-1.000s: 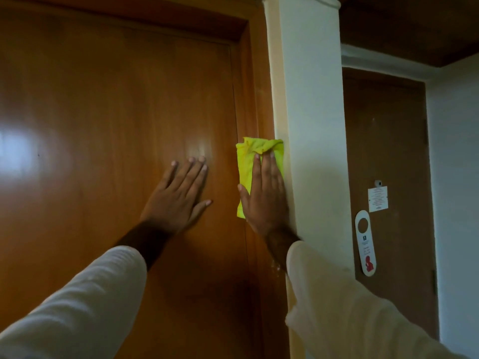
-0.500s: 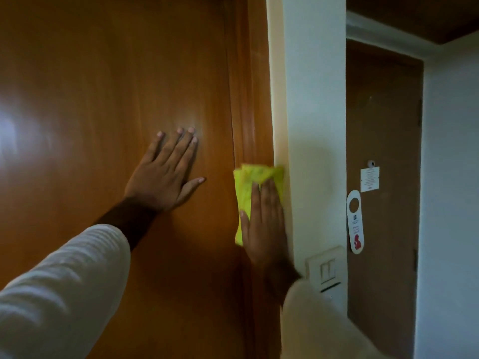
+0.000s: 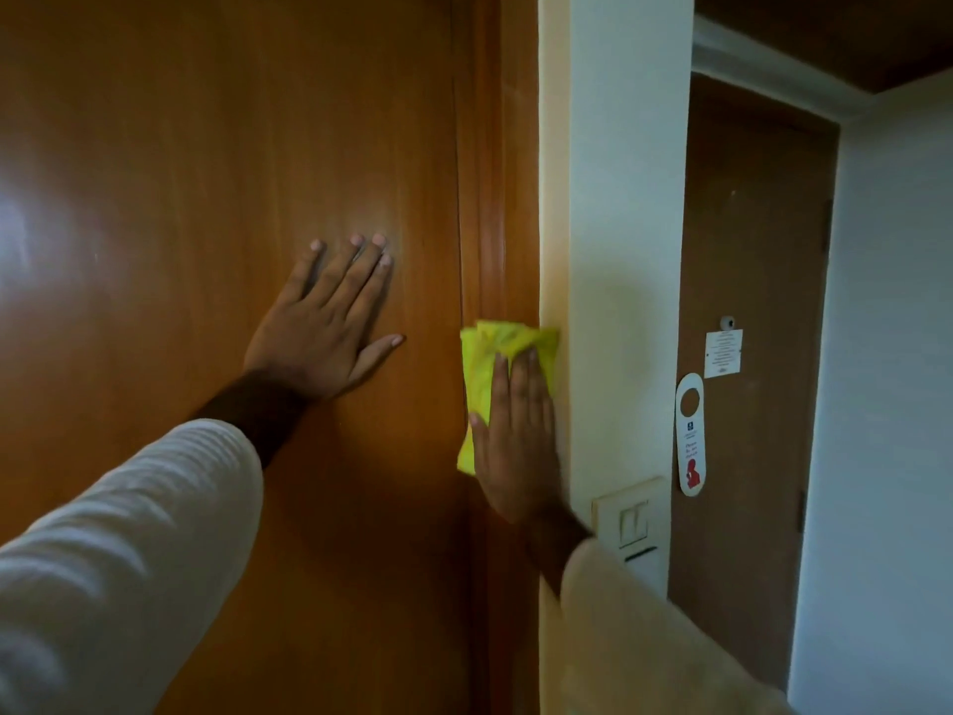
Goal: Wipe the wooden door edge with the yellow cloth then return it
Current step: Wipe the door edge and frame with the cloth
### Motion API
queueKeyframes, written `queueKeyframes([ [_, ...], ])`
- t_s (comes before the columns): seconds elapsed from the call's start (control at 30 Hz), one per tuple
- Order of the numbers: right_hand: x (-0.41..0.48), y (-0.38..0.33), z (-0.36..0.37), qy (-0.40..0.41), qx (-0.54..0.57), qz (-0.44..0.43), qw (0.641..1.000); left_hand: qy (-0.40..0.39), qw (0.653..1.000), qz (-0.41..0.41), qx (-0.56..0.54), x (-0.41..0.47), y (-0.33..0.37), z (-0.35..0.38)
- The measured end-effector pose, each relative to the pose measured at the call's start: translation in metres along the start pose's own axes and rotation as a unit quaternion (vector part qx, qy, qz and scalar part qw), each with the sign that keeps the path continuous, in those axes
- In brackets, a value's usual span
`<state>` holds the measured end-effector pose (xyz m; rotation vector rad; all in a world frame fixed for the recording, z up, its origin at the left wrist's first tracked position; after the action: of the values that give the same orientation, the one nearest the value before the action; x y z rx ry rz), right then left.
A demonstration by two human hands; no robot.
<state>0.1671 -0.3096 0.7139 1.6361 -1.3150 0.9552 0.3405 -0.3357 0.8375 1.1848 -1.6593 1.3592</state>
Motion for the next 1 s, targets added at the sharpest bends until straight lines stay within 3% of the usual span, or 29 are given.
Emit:
queueKeyframes([
  [0.27, 0.142, 0.019, -0.065, 0.097, -0.019, -0.037, 0.994, 0.002, 1.000, -0.002, 0.003, -0.001, 0.000, 0.001],
  [0.43, 0.149, 0.022, -0.068, 0.118, -0.038, -0.020, 0.992, 0.005, 1.000, -0.003, 0.002, -0.002, 0.001, 0.001],
  [0.6, 0.093, 0.010, -0.045, 0.096, -0.029, -0.008, 0.995, 0.001, 1.000, -0.003, 0.009, -0.001, 0.000, 0.001],
  [0.87, -0.131, -0.009, 0.064, -0.015, -0.024, 0.025, 0.999, -0.004, 1.000, -0.006, 0.007, -0.002, 0.001, 0.001],
  [1.0, -0.121, -0.012, 0.058, -0.004, -0.036, 0.010, 0.999, -0.010, 1.000, -0.010, 0.005, 0.000, -0.001, 0.000],
])
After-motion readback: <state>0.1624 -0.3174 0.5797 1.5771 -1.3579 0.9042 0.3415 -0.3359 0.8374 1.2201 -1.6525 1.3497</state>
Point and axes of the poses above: each hand's wrist, its own x-axis towards the middle knuckle, its own z-axis out of the palm, y = z × x, the point moved 10 cm from there along x, towards the middle knuckle, and after that the axes turned 15 degrees about -z, right-handed, at the moved point
